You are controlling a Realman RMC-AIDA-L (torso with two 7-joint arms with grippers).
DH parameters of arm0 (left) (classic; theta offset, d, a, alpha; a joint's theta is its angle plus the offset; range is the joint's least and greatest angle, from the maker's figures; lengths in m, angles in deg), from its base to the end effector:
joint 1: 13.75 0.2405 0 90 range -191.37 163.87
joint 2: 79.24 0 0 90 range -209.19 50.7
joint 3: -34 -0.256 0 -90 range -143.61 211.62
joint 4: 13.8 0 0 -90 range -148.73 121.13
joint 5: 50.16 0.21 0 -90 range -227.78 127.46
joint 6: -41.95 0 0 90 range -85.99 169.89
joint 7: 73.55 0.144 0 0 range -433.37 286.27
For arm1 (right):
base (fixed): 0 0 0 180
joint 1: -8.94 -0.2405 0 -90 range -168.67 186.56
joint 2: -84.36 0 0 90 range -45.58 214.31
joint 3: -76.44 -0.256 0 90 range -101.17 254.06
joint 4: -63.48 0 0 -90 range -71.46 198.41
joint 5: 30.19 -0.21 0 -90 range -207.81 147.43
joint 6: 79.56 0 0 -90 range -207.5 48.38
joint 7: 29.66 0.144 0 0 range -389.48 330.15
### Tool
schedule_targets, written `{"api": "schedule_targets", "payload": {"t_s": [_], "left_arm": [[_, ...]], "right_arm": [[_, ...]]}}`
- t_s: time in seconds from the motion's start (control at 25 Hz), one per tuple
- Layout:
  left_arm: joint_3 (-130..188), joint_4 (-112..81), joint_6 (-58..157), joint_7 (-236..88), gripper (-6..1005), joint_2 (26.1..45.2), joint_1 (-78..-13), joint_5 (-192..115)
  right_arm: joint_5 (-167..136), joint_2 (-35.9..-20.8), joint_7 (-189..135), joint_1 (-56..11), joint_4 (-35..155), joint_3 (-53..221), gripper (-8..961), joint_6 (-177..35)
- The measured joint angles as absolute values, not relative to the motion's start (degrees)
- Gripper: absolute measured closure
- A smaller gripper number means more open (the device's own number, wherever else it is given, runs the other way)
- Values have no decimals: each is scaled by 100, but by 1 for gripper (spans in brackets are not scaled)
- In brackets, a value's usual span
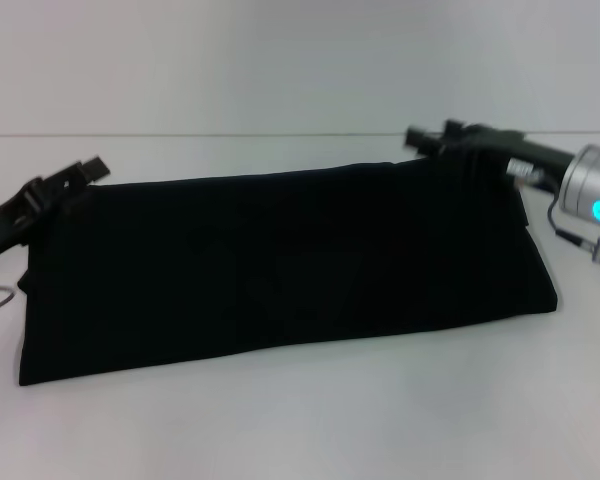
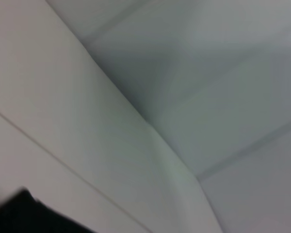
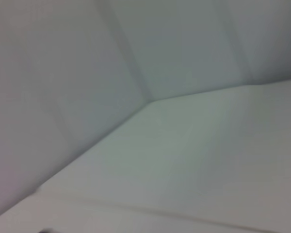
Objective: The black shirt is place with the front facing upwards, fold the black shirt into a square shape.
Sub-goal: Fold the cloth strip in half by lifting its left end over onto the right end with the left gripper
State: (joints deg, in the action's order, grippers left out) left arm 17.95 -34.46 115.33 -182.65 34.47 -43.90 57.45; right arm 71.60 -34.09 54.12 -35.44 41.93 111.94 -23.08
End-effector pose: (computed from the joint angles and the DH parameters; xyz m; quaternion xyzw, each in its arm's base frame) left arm -0.3340 0.3560 0.0474 -0.6471 -0.5883 -0.4231 0.2368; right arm 0.2348 0.4315 -0.0142 -0.8394 0.3536 0.2860 0.2975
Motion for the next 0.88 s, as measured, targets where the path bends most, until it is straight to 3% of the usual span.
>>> {"api": "schedule_targets", "payload": {"t_s": [0.16, 0.44, 0.88], "left_arm": [[1602, -3826, 12732, -18454, 386, 3328, -3959, 5756], [1608, -4912, 13574, -19754, 205, 3430, -3161, 6342], [1709, -4909, 13322, -20762, 190, 3560, -2794, 7118]], "right_arm": [[7164, -3432, 4633, -3120, 3801, 12059, 208, -1252], [7167, -3515, 3678, -2618, 3678, 12649, 186, -582], [7168, -3573, 2859, -2496, 4185, 12973, 186, -457]]}}
